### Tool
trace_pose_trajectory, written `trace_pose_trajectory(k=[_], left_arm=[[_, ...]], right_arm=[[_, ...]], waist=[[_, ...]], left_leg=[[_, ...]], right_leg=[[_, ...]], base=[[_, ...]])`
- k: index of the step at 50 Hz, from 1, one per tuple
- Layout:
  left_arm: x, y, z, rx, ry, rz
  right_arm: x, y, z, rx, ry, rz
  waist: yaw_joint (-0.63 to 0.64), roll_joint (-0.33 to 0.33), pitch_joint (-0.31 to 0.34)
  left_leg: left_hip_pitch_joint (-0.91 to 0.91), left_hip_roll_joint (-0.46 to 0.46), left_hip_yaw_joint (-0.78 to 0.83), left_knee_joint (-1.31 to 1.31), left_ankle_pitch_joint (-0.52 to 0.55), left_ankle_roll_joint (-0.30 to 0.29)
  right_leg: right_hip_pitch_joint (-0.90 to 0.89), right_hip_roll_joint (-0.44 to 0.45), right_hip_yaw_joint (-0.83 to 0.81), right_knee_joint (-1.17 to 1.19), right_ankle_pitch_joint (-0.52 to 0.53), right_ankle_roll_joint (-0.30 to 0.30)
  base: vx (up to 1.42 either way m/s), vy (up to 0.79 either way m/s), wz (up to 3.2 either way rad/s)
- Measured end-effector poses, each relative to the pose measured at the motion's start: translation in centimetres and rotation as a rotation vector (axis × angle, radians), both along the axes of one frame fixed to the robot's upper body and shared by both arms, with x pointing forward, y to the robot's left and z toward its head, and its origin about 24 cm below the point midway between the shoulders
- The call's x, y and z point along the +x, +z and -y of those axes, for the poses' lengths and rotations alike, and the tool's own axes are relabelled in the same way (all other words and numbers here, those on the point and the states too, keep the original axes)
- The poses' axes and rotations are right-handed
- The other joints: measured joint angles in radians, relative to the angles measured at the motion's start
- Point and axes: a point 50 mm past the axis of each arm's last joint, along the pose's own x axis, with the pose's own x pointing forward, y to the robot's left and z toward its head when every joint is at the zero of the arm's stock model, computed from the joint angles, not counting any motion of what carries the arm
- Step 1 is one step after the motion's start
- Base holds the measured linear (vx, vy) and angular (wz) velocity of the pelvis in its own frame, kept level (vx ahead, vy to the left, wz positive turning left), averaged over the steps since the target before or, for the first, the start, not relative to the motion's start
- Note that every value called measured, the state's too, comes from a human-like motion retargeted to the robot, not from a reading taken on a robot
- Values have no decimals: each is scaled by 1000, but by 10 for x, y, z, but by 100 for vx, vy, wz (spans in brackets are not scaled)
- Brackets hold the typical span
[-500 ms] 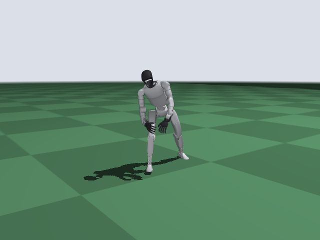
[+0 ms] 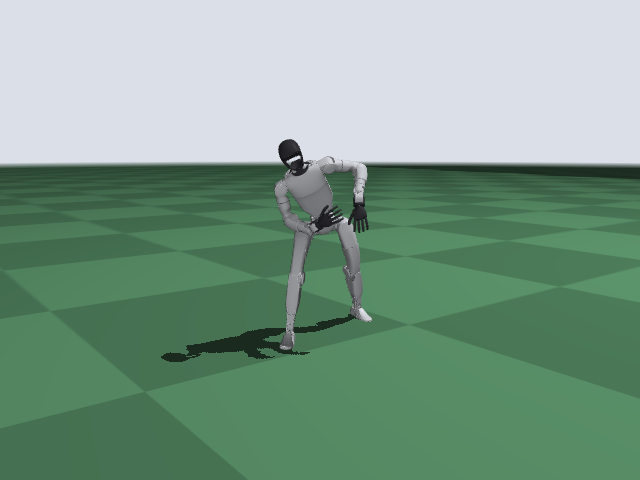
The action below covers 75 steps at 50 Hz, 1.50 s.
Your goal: Kungfu
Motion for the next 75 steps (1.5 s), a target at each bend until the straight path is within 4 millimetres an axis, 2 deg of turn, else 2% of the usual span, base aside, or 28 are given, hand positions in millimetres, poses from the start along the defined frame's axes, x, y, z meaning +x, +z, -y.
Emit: trace_pose_trajectory(k=[5,10,12,14,17,20,23,27,28,30,32,34,41,44,48,51,54,58,59,60,61,62,63,65,68,69,73,75], left_arm=[[12,14,-4,-59,43,71],[44,53,-23,-211,172,318],[58,75,-30,-316,213,437],[73,96,-34,-436,242,548],[94,130,-33,-625,236,700],[115,169,-22,-823,195,855],[122,199,-12,-991,146,964],[129,239,23,-1265,-64,935],[130,246,31,-1318,-125,899],[130,255,46,-1408,-240,815],[130,257,59,-1488,-336,740],[129,255,71,-1577,-412,659],[128,222,118,-1792,-599,274],[124,207,137,-1886,-662,122],[113,194,164,-1998,-749,-46],[102,188,185,-2028,-820,-147],[92,181,199,-2041,-865,-228],[75,172,220,-2054,-931,-333],[71,171,226,-2064,-942,-363],[67,170,233,-2075,-951,-395],[64,168,238,-2089,-956,-430],[62,166,241,-2100,-959,-463],[60,163,242,-2105,-959,-489],[66,159,232,-2091,-939,-468],[80,161,205,-2013,-902,-332],[83,162,198,-1996,-880,-287],[89,160,180,-1945,-809,-197],[90,158,170,-1876,-803,-169]], right_arm=[[10,3,14,11,-70,11],[22,-5,36,3,-185,-41],[27,-8,52,28,-260,-67],[30,-10,70,74,-349,-95],[34,-7,103,163,-489,-114],[37,6,150,246,-630,-109],[38,24,180,328,-716,-87],[33,61,214,487,-798,4],[30,70,219,523,-811,36],[23,86,227,592,-829,96],[16,97,229,660,-829,142],[8,107,230,737,-810,182],[-18,123,230,937,-728,258],[-27,125,231,938,-725,279],[-42,128,233,927,-723,311],[-50,128,234,909,-732,321],[-58,122,233,897,-748,295],[-70,112,231,904,-771,258],[-73,109,232,907,-783,251],[-76,107,233,910,-797,244],[-80,105,235,907,-816,242],[-84,104,237,904,-836,241],[-88,102,239,898,-855,238],[-89,97,235,897,-861,217],[-82,93,222,913,-837,195],[-80,94,218,903,-823,197],[-75,100,209,765,-802,238],[-73,105,205,684,-795,280]], waist=[[-36,1,9],[-65,10,26],[-82,20,15],[-106,31,-2],[-126,50,-37],[-160,48,-77],[-203,16,-125],[-228,-109,-164],[-223,-142,-165],[-211,-209,-176],[-211,-255,-166],[-208,-276,-152],[-196,-258,-126],[-178,-252,-108],[-152,-260,-87],[-146,-257,-73],[-176,-242,-75],[-229,-204,-86],[-232,-196,-84],[-233,-186,-81],[-229,-169,-71],[-232,-141,-62],[-248,-95,-56],[-220,-126,-69],[-217,-84,-10],[-193,-91,-16],[-100,-160,-122],[-89,-182,-171]], left_leg=[[-5,10,22,14,2,0],[17,55,81,14,-7,0],[21,67,101,7,-11,0],[30,71,108,-1,-9,0],[60,86,116,-6,21,0],[107,40,95,2,136,0],[131,-32,80,56,383,0],[123,-70,191,229,749,0],[108,-66,210,320,766,0],[60,-166,146,421,676,0],[-36,-225,119,585,579,0],[-120,-199,120,690,475,0],[-298,156,28,696,206,0],[-351,261,3,579,192,56],[-375,326,-45,313,284,168],[-369,330,-117,117,329,258],[-349,325,-147,-18,359,292],[-332,359,-33,21,353,362],[-313,371,21,40,341,362],[-289,384,86,52,324,349],[-260,398,113,58,371,295],[-268,416,95,96,405,239],[-347,441,-14,198,412,181],[-359,446,-10,292,425,91],[-351,561,73,417,309,59],[-362,578,95,465,278,54],[-428,514,132,528,230,58],[-500,472,110,554,213,68]], right_leg=[[0,3,-48,-37,42,-53],[0,-7,-245,-42,45,-156],[0,-18,-332,-29,-25,-200],[0,-8,-340,6,-99,-217],[0,-3,-365,108,-282,-236],[0,-25,-345,197,-325,-204],[0,7,-248,226,-362,-109],[69,47,-168,220,-434,-70],[106,84,-146,213,-453,-65],[183,151,-90,172,-466,-44],[287,214,-37,133,-478,-24],[404,289,4,66,-472,-28],[844,617,119,-240,-390,-158],[983,701,215,-298,-369,-172],[1098,735,352,-301,-378,-155],[1148,732,437,-280,-403,-133],[1174,723,518,-239,-446,-107],[1174,686,563,-188,-510,-84],[1177,673,573,-182,-521,-79],[1181,661,583,-176,-532,-73],[1187,660,584,-163,-540,-61],[1190,665,575,-158,-541,-50],[1188,679,544,-169,-529,-37],[1156,602,554,-161,-521,26],[1133,530,304,-229,-420,39],[1111,489,245,-242,-393,26],[1002,301,106,-281,-335,-20],[979,226,13,-307,-266,-6]], base=[[1,6,-34],[3,1,-85],[14,-9,-64],[21,-24,-32],[26,-32,-44],[44,-38,-8],[49,-41,-35],[45,-54,-120],[62,-58,-262],[77,-38,-325],[79,-16,-345],[77,-43,-331],[80,-64,-312],[77,-10,-302],[62,17,-270],[53,30,-227],[70,39,-165],[56,49,-124],[48,65,-147],[43,60,-160],[48,60,-155],[65,67,-126],[70,73,-144],[53,73,-220],[14,70,-180],[8,58,-166],[8,40,-51],[2,23,105]])
